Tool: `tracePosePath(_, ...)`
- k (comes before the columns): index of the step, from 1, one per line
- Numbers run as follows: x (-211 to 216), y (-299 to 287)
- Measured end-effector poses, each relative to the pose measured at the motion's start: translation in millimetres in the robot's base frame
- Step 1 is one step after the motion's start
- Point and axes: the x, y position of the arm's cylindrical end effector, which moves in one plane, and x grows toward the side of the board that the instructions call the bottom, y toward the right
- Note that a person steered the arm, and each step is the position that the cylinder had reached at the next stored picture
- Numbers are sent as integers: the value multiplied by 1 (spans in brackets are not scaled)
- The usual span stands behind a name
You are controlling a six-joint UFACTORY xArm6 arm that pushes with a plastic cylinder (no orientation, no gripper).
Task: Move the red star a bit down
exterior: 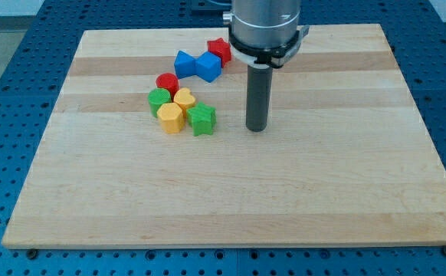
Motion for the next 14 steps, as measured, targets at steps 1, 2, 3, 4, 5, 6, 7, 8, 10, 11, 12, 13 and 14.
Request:
tracePosePath(1,-13,0)
tracePosePath(2,-75,23)
tracePosePath(3,-137,33)
tracePosePath(4,-188,33)
tracePosePath(5,-230,14)
tracePosePath(6,-249,-28)
tracePosePath(7,-250,-73)
tracePosePath(8,-247,-94)
tracePosePath(10,-231,-85)
tracePosePath(11,-225,-68)
tracePosePath(12,-211,-59)
tracePosePath(13,-190,-49)
tracePosePath(14,-177,-29)
